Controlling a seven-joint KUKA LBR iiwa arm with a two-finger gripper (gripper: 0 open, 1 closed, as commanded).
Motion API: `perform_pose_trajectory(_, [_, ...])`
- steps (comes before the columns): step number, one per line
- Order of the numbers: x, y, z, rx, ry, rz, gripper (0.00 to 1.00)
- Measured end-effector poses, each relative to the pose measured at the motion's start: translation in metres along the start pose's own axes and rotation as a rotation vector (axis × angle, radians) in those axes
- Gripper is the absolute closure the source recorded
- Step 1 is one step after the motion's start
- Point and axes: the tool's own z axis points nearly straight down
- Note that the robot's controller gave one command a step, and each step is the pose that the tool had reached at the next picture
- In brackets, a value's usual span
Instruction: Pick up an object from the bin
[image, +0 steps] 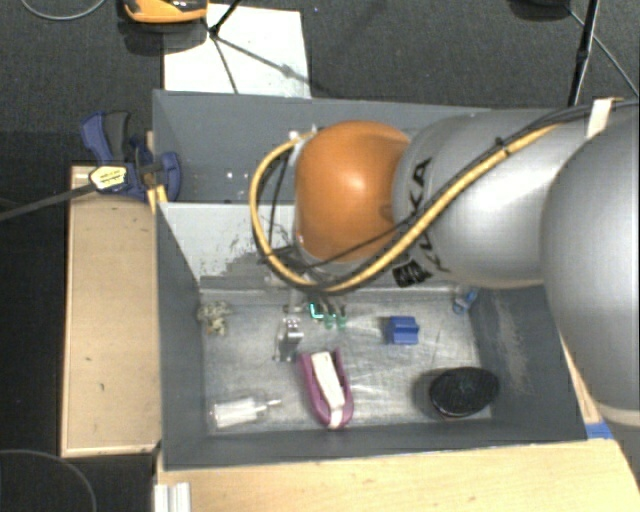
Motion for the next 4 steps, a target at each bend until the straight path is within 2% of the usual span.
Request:
perform_pose_trajectory(1, [0.009, 0.004, 0.106, 0.000, -0.005, -0.258, 0.00])
perform_pose_trajectory(2, [0.023, -0.030, 0.106, 0.001, -0.004, -1.222, 0.00])
perform_pose_trajectory(3, [0.007, -0.087, 0.039, 0.007, -0.009, -1.540, 0.00])
perform_pose_trajectory(4, [0.022, -0.113, 0.102, 0.016, -0.004, -1.903, 0.00])
